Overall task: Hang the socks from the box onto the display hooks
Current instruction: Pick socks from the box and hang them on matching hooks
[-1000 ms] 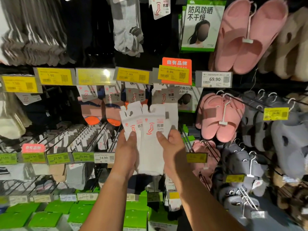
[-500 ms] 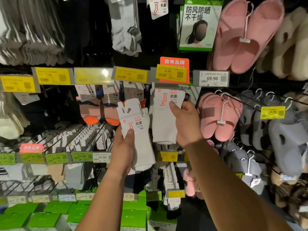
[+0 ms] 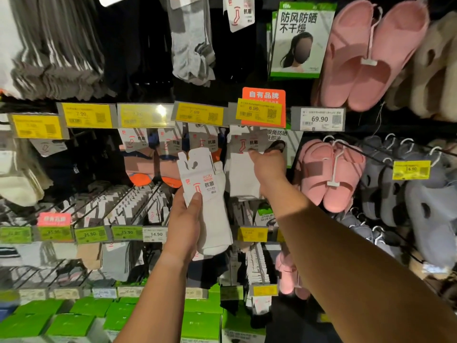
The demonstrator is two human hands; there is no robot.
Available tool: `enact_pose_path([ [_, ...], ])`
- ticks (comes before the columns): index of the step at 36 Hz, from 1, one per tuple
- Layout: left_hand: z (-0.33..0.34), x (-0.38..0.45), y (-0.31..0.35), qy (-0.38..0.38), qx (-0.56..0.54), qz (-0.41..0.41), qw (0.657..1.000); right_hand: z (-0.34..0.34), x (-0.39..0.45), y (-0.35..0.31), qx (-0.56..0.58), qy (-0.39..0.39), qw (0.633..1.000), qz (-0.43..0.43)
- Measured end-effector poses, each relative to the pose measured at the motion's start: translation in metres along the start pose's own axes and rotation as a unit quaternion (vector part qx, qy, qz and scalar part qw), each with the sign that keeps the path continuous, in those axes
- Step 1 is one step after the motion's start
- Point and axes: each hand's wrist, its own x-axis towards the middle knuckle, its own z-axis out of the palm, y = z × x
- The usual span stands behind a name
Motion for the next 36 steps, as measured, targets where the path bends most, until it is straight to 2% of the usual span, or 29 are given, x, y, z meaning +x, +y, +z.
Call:
enact_pose_path([
  [3,-0.002,0.001,0.000,0.001,-0.011,-0.005,1.000,-0.001,0.003,0.006,-0.063,0.019,0.998,-0.018],
  [5,-0.003,0.001,0.001,-0.004,-0.018,-0.006,1.000,-0.004,-0.008,0.008,-0.161,0.064,0.983,-0.065],
  [6,-0.002,0.002,0.001,-0.005,-0.024,-0.006,1.000,-0.006,-0.018,0.011,-0.171,0.080,0.978,-0.093],
  [7,-0.001,0.002,0.001,-0.004,-0.031,-0.007,0.999,-0.007,-0.033,0.013,-0.155,0.068,0.979,-0.112],
  [10,0.005,0.004,0.002,-0.008,-0.058,-0.008,0.998,-0.001,-0.088,0.032,-0.115,-0.061,0.985,-0.116],
  [12,0.009,0.006,0.002,-0.027,-0.074,-0.007,0.997,0.007,-0.106,0.051,-0.102,-0.098,0.982,-0.122],
  [16,0.012,0.004,0.003,-0.042,-0.082,-0.020,0.996,0.012,-0.104,0.067,-0.033,-0.104,0.992,-0.068],
  [23,0.012,0.003,0.004,-0.020,-0.086,-0.043,0.995,-0.001,-0.091,0.068,0.092,-0.127,0.988,0.010],
  [30,0.014,0.005,0.008,0.029,-0.070,-0.011,0.997,-0.027,-0.086,0.037,0.170,-0.097,0.979,-0.051],
  [33,0.016,0.002,0.010,0.029,-0.089,-0.002,0.996,-0.033,-0.077,0.023,0.176,-0.084,0.976,-0.099],
  [36,0.018,0.003,0.008,0.038,-0.082,-0.006,0.996,-0.033,-0.069,0.012,0.162,-0.081,0.977,-0.108],
])
